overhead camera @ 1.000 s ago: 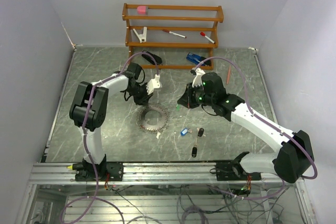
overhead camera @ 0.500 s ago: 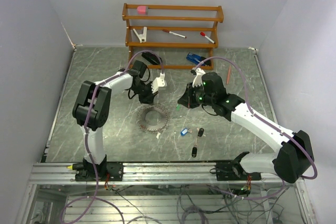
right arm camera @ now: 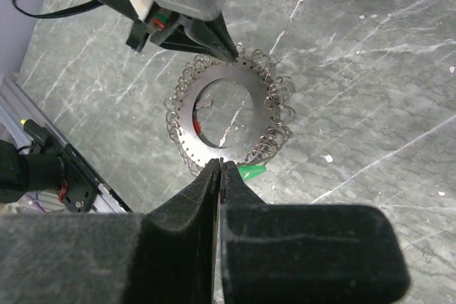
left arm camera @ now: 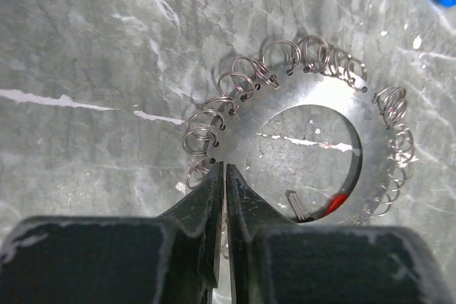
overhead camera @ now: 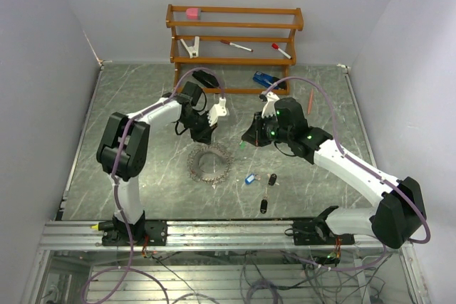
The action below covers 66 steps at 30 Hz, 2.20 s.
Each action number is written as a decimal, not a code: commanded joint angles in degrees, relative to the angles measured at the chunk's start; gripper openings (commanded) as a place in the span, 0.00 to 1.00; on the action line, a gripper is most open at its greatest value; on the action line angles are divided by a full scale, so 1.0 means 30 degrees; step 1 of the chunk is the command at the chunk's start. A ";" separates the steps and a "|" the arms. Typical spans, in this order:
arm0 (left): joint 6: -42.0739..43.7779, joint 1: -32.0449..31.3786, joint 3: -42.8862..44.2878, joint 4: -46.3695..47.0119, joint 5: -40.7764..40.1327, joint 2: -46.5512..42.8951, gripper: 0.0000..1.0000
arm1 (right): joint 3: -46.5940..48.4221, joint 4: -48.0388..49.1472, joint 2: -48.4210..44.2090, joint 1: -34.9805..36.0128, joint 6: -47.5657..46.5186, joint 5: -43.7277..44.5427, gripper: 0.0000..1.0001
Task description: Put the keys on the keyring
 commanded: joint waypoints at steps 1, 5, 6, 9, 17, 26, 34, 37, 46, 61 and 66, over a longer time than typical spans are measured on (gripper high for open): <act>-0.2637 -0.0025 0.0137 0.0532 -0.0858 -0.1684 0.15 | 0.0107 0.0391 -0.0070 -0.0126 -0.0141 -0.0237 0.00; -0.3976 -0.0549 0.0093 0.0620 -0.2164 -0.2333 0.18 | -0.0087 0.0405 -0.0259 -0.0140 -0.0093 -0.0219 0.00; -0.4339 -0.0800 0.0073 0.0572 -0.2600 -0.2452 0.18 | -0.0139 0.0445 -0.0293 -0.0146 -0.0069 -0.0220 0.00; -0.5328 -0.1497 -0.0382 0.0963 -0.4286 -0.2753 0.19 | -0.0243 0.0405 -0.0408 -0.0140 -0.0008 -0.0220 0.00; -0.7449 -0.2079 -0.0814 0.1646 -0.7440 -0.2107 0.23 | -0.0305 0.0230 -0.0594 -0.0197 0.0039 -0.0015 0.00; -0.8692 -0.2434 -0.0432 0.1744 -0.9234 -0.1507 0.23 | -0.0306 0.0193 -0.0486 -0.0219 0.0008 0.0011 0.00; -0.9500 -0.2863 0.0371 0.0690 -0.8666 -0.1364 0.24 | -0.0414 0.0260 -0.0436 -0.0243 0.0091 -0.0033 0.00; -0.9665 -0.3105 0.0495 0.0620 -0.9008 -0.1454 0.30 | -0.0452 0.0280 -0.0468 -0.0241 0.0056 -0.0055 0.00; -1.0036 -0.3460 0.0131 0.1018 -0.9605 -0.0943 0.45 | -0.0413 0.0076 -0.0649 -0.0342 -0.0066 -0.0045 0.00; -1.0697 -0.3527 -0.0213 0.1412 -1.0343 -0.0433 0.41 | -0.0526 0.0142 -0.0596 -0.0624 -0.0170 -0.0321 0.00; -1.0852 -0.3582 -0.0513 0.1642 -1.0157 -0.0319 0.41 | -0.0448 -0.0001 -0.0707 -0.0695 -0.0273 -0.0224 0.00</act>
